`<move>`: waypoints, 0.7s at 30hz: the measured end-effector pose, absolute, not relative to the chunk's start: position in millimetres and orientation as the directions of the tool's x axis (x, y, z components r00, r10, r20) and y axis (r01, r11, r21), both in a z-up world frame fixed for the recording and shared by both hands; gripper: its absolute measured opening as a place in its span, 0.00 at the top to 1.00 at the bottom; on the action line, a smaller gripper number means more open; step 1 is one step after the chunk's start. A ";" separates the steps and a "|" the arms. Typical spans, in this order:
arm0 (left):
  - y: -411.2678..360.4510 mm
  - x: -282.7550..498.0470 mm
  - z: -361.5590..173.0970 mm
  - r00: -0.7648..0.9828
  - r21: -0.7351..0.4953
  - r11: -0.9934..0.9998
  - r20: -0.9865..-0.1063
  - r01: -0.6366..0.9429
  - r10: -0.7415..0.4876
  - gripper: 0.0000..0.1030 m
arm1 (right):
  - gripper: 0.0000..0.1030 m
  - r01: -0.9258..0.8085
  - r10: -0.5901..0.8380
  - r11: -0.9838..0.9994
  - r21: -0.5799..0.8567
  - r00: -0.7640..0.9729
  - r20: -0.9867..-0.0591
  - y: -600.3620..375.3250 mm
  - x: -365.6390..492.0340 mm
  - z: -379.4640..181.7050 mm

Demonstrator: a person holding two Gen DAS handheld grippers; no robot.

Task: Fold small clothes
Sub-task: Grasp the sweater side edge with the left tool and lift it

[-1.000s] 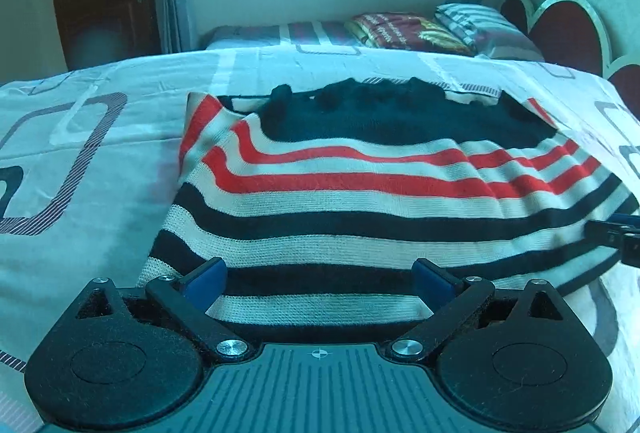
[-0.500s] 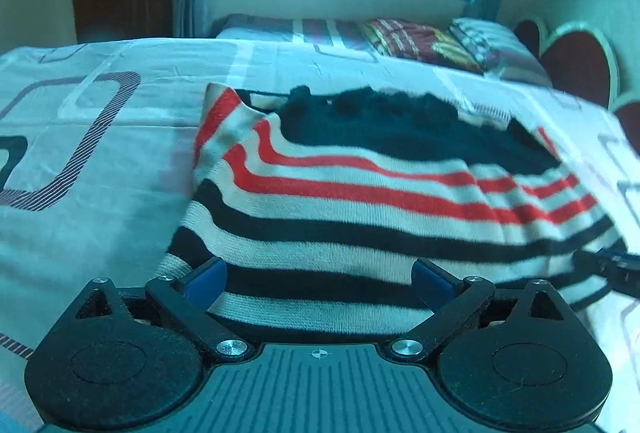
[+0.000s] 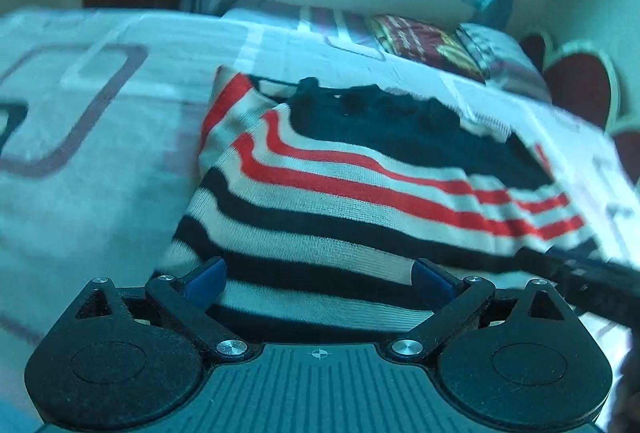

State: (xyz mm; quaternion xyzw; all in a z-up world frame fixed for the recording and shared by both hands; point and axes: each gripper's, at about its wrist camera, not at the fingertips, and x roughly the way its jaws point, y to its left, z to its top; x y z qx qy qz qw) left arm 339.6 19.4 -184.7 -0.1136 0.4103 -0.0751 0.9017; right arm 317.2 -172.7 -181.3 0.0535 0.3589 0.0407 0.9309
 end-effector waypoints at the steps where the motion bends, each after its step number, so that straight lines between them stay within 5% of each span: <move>1: 23.2 337.7 -184.3 0.649 -0.294 0.955 -0.723 0.023 -0.238 0.05 | 0.47 -0.040 0.119 0.990 0.133 0.740 -0.662 -172.4 317.1 -180.6; 21: 51.0 319.6 -212.0 0.595 -0.536 0.833 -0.717 -0.136 -0.364 0.05 | 0.43 -0.091 0.164 0.986 0.143 0.727 -0.667 -155.5 324.0 -184.3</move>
